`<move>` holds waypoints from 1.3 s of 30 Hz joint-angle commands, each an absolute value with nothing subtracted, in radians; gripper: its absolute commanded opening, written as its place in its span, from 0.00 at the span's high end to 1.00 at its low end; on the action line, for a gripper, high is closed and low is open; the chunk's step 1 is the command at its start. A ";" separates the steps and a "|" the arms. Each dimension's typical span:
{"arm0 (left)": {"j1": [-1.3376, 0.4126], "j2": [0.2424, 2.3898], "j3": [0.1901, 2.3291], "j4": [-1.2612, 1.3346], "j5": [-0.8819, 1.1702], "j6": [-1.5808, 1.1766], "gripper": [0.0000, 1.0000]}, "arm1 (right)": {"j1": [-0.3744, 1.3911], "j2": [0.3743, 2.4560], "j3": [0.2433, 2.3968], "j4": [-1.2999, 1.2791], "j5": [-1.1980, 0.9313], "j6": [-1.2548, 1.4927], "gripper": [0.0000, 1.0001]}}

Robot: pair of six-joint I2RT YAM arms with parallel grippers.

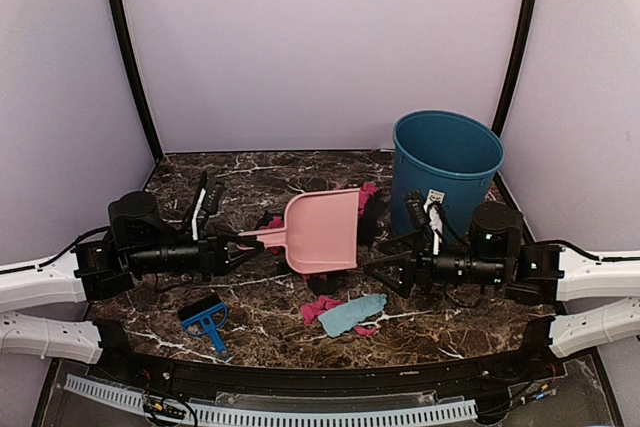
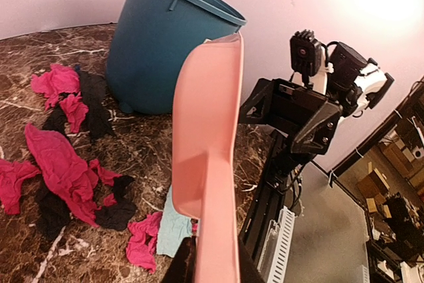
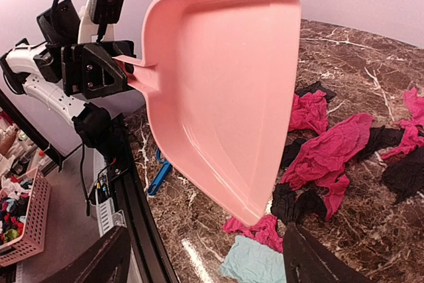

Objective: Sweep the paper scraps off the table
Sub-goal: Pass from the right arm to the left, then adjust the broom at the center of the board.

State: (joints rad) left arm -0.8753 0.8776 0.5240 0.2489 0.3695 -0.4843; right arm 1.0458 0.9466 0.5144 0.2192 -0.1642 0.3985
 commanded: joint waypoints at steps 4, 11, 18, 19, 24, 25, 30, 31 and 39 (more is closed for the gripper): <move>-0.874 0.778 0.510 0.061 0.196 -0.547 1.00 | 1.039 0.929 0.551 0.204 -0.107 0.379 0.15; -0.874 0.691 0.512 -0.110 0.104 -0.631 1.00 | 1.039 0.944 0.558 0.179 -0.034 0.371 0.14; -0.874 0.589 0.521 -0.272 -0.004 -0.700 1.00 | 1.039 0.982 0.563 0.184 0.055 0.367 0.14; -0.873 0.570 0.522 -0.286 -0.020 -0.705 1.00 | 1.039 0.994 0.567 0.188 0.063 0.366 0.14; -0.874 0.513 0.535 -0.396 -0.123 -0.757 1.00 | 1.039 1.076 0.597 0.209 0.057 0.361 0.15; -0.873 0.502 0.542 -0.409 -0.138 -0.766 1.00 | 1.039 1.093 0.604 0.219 0.043 0.359 0.15; -0.874 0.476 0.557 -0.512 -0.277 -0.841 1.00 | 1.052 1.201 0.635 0.269 -0.026 0.350 0.16; -0.874 0.465 0.553 -0.517 -0.289 -0.848 1.00 | 1.065 1.226 0.652 0.269 -0.025 0.345 0.16; -0.874 0.411 0.559 -0.571 -0.419 -0.893 1.00 | 1.240 1.489 0.797 0.326 0.064 0.352 0.19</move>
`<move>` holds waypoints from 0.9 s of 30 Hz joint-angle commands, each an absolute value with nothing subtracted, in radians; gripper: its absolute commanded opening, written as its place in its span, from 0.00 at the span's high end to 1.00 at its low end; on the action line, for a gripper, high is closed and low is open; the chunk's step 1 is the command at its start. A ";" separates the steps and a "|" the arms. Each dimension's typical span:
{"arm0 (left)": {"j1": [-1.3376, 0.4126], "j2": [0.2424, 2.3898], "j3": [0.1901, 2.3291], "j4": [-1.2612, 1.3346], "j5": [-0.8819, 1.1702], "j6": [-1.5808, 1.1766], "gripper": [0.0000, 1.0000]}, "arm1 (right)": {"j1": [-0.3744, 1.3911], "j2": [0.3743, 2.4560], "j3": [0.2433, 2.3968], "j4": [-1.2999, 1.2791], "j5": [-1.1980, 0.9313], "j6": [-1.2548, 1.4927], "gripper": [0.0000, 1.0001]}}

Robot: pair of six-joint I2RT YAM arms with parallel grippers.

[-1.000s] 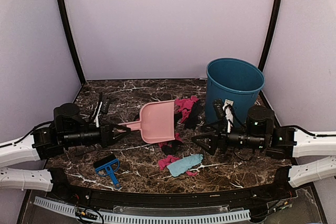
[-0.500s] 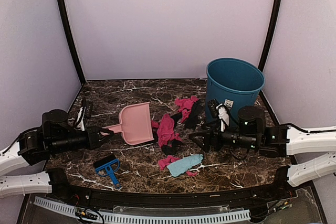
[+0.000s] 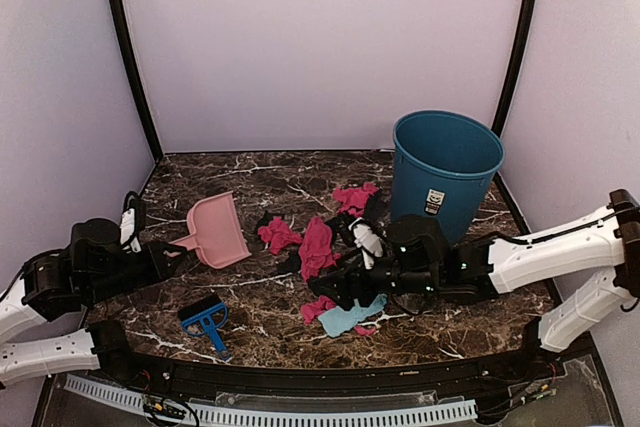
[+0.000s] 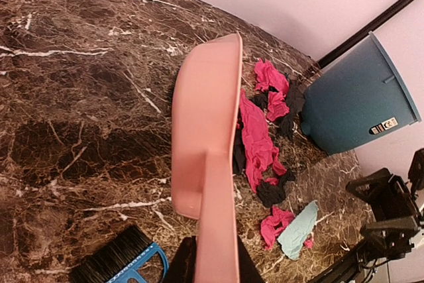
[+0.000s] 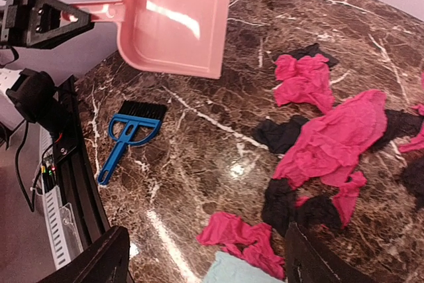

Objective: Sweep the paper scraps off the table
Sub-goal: Adjust the broom at the center of the board.

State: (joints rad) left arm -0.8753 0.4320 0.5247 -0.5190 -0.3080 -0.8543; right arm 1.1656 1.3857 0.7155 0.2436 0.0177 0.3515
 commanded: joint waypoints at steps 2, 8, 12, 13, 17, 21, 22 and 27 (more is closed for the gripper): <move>-0.873 0.396 0.566 -0.583 -0.450 -0.899 1.00 | 1.281 1.560 0.840 0.344 0.076 0.356 0.19; -0.873 0.366 0.570 -0.598 -0.495 -0.910 1.00 | 1.408 1.775 1.011 0.338 0.142 0.360 0.20; -0.873 0.360 0.569 -0.603 -0.506 -0.912 1.00 | 1.462 1.876 1.099 0.337 0.177 0.366 0.20; -0.874 0.359 0.570 -0.604 -0.508 -0.913 1.00 | 1.472 1.898 1.121 0.334 0.190 0.368 0.20; -0.874 0.346 0.571 -0.611 -0.521 -0.919 1.00 | 1.509 1.974 1.206 0.307 0.253 0.368 0.18; -0.874 0.326 0.574 -0.635 -0.552 -0.942 1.00 | 1.524 2.020 1.249 0.297 0.286 0.383 0.17; -0.874 0.319 0.575 -0.639 -0.557 -0.946 1.00 | 1.527 2.030 1.258 0.293 0.294 0.386 0.17; -0.873 0.292 0.579 -0.652 -0.597 -0.956 1.00 | 1.546 2.084 1.314 0.263 0.340 0.382 0.17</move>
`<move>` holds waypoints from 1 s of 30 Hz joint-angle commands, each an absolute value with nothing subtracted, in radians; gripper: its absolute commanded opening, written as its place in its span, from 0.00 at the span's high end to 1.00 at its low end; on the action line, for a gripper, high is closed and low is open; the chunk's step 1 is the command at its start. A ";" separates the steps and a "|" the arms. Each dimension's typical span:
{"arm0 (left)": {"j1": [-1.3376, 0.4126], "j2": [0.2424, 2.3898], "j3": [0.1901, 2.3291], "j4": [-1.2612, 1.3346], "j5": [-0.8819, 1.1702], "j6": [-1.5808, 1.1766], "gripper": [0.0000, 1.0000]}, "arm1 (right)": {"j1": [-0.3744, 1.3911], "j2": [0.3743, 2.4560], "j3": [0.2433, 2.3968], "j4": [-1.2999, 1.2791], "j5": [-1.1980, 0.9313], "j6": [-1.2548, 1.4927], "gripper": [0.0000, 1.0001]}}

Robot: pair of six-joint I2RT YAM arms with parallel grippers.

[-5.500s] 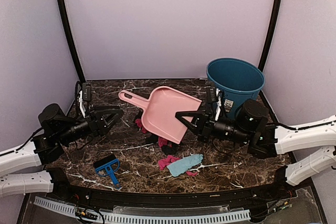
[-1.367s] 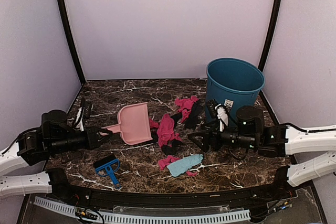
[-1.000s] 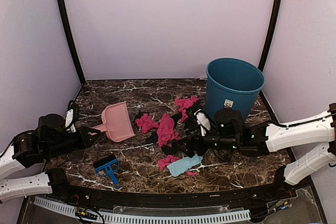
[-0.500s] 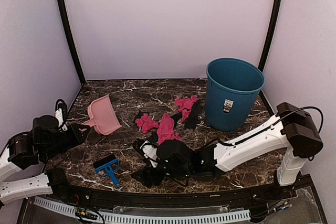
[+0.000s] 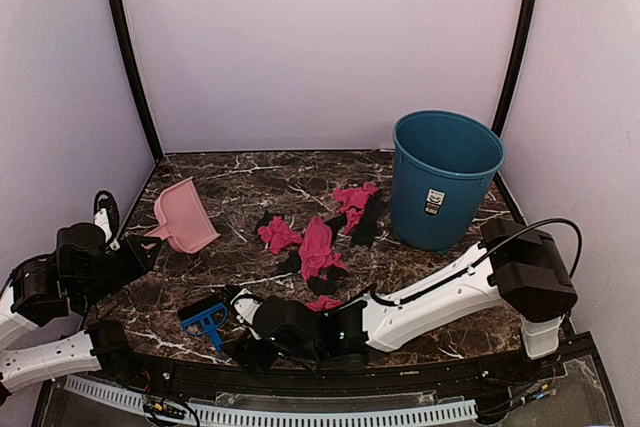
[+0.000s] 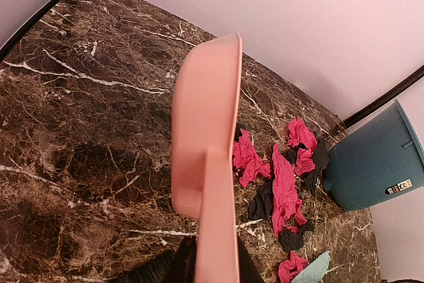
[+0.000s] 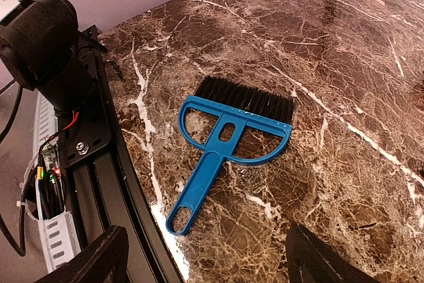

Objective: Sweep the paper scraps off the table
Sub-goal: Adjust the broom at the center of the board.

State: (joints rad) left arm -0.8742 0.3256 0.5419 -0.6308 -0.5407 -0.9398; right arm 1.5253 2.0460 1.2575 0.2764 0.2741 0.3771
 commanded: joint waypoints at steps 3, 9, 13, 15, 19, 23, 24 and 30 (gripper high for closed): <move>-0.873 0.286 0.581 -0.655 -0.607 -0.956 1.00 | 1.552 2.111 1.340 0.262 0.358 0.382 0.17; -0.874 0.282 0.576 -0.654 -0.611 -0.959 1.00 | 1.575 2.216 1.459 0.213 0.411 0.388 0.20; -0.874 0.277 0.574 -0.654 -0.612 -0.959 1.00 | 1.591 2.285 1.543 0.173 0.443 0.390 0.22; -0.874 0.277 0.574 -0.654 -0.611 -0.959 1.00 | 1.596 2.315 1.582 0.147 0.458 0.390 0.23; -0.874 0.276 0.572 -0.653 -0.609 -0.958 1.00 | 1.603 2.375 1.645 0.103 0.486 0.382 0.25; -0.873 0.274 0.570 -0.652 -0.609 -0.957 1.00 | 1.613 2.421 1.694 0.062 0.515 0.373 0.28; -0.873 0.274 0.570 -0.650 -0.609 -0.957 1.00 | 1.615 2.429 1.703 0.050 0.526 0.371 0.29; -0.874 0.270 0.568 -0.650 -0.610 -0.956 1.00 | 1.618 2.439 1.688 0.032 0.574 0.375 0.41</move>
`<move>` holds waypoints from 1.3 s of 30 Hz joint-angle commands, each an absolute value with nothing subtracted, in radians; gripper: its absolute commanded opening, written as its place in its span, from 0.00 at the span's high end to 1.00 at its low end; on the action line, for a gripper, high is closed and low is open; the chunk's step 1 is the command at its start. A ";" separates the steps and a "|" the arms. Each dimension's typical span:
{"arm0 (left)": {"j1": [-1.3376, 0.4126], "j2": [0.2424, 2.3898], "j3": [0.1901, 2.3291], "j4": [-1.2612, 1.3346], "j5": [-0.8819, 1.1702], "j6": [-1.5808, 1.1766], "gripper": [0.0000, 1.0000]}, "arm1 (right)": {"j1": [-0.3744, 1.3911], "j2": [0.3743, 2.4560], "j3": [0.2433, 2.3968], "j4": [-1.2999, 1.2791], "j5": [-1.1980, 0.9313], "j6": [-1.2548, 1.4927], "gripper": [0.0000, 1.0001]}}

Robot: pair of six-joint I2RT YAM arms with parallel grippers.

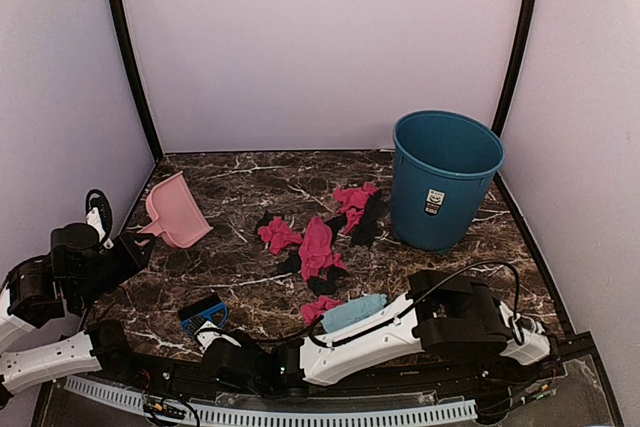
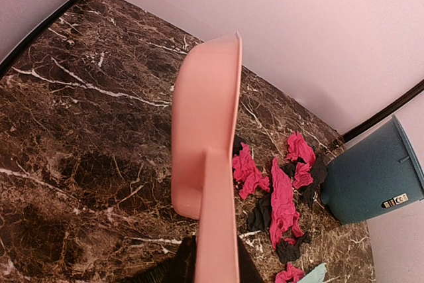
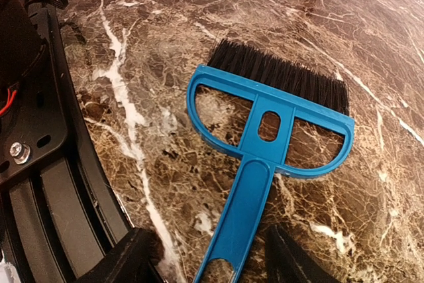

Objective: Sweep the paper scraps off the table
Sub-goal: Adjust the broom at the center of the board.

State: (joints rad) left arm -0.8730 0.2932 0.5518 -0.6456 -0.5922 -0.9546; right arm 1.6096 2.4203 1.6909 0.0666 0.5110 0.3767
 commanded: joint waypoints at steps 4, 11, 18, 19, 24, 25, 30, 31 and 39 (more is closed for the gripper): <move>-0.873 0.269 0.566 -0.648 -0.608 -0.954 1.00 | 1.618 2.435 1.663 0.021 0.605 0.380 0.53; -0.873 0.270 0.566 -0.648 -0.608 -0.954 1.00 | 1.613 2.394 1.585 0.003 0.679 0.382 0.76; -0.873 0.271 0.566 -0.647 -0.606 -0.953 1.00 | 1.596 2.260 1.371 0.074 0.661 0.366 0.86; -0.873 0.271 0.566 -0.647 -0.605 -0.953 1.00 | 1.594 2.245 1.345 0.077 0.661 0.363 0.86; -0.873 0.274 0.565 -0.645 -0.602 -0.953 1.00 | 1.577 2.175 1.239 0.076 0.666 0.357 0.87; -0.873 0.275 0.563 -0.646 -0.601 -0.954 1.00 | 1.571 2.160 1.219 0.078 0.666 0.351 0.87; -0.873 0.284 0.564 -0.644 -0.593 -0.953 1.00 | 1.556 2.065 1.074 0.157 0.636 0.320 0.87; -0.873 0.285 0.564 -0.644 -0.593 -0.953 1.00 | 1.553 2.047 1.044 0.181 0.623 0.314 0.87; -0.873 0.299 0.566 -0.642 -0.589 -0.953 1.00 | 1.544 2.005 0.907 0.328 0.544 0.284 0.72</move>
State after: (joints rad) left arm -0.8726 0.2935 0.5518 -0.6453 -0.5873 -0.9546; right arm 1.5532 2.0022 0.9615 0.3016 0.6014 0.3153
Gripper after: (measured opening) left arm 0.135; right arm 0.238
